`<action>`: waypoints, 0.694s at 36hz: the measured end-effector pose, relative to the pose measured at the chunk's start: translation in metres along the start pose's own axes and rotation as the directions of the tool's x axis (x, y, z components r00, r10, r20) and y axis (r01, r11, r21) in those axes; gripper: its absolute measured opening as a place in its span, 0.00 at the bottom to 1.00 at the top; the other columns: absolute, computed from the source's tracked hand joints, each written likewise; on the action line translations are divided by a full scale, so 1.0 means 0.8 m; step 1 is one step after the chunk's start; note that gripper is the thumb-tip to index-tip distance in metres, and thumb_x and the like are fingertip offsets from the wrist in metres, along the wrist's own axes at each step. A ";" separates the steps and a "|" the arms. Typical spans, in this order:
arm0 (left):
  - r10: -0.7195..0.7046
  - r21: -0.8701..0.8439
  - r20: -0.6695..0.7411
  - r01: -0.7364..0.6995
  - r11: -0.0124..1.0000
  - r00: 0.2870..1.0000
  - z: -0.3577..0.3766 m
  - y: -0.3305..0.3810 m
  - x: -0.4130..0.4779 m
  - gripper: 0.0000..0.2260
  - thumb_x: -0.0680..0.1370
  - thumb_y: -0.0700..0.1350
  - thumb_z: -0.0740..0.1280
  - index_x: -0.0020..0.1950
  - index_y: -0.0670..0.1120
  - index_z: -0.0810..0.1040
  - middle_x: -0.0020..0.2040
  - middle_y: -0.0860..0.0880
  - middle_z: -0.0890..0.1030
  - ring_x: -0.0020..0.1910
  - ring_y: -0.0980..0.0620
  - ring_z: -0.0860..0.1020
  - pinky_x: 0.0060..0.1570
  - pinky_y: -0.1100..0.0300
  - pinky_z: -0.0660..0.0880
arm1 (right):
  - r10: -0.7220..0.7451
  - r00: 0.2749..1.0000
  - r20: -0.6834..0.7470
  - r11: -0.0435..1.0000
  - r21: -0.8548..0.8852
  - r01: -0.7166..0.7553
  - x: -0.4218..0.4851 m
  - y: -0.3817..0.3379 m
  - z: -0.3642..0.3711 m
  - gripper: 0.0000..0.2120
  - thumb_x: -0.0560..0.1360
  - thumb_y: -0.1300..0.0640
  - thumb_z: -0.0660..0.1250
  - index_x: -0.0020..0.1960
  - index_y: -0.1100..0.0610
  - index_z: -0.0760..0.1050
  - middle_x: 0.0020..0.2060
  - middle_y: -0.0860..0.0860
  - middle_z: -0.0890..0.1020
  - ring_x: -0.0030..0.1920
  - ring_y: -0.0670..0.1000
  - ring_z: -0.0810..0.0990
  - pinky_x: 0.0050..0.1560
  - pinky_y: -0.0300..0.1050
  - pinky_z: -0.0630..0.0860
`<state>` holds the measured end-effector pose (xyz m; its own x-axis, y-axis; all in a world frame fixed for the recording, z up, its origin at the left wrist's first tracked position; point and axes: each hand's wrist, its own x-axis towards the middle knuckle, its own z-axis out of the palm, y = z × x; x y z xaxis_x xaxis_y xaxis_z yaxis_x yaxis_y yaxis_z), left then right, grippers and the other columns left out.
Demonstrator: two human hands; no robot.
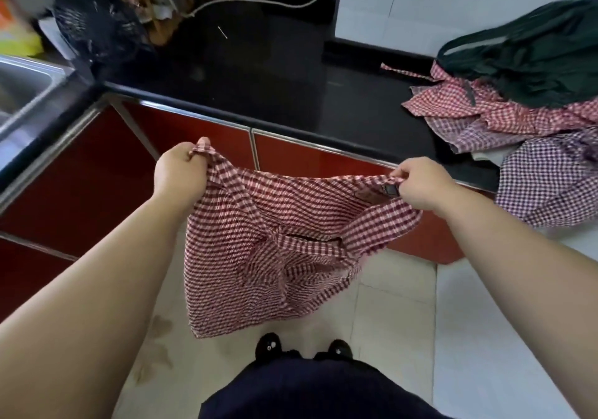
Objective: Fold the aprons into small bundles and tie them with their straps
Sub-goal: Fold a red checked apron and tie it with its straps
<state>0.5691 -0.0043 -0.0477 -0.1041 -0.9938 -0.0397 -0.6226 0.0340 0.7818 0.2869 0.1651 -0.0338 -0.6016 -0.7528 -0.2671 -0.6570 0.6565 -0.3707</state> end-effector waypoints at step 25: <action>0.290 -0.045 0.641 -0.343 0.938 0.710 0.050 0.074 -0.027 0.32 0.73 0.28 0.61 0.73 0.53 0.67 0.69 0.54 0.72 0.69 0.55 0.69 0.64 0.61 0.69 | -0.565 0.807 0.173 0.822 0.039 0.568 -0.030 -0.099 -0.031 0.22 0.62 0.76 0.57 0.26 0.50 0.61 0.24 0.45 0.66 0.29 0.44 0.64 0.31 0.38 0.61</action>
<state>0.5035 0.0235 -0.0250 -0.7520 -0.6280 -0.2003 -0.5137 0.3678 0.7751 0.3425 0.1322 0.0240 -0.0350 -0.9865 -0.1602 -0.8641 0.1104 -0.4910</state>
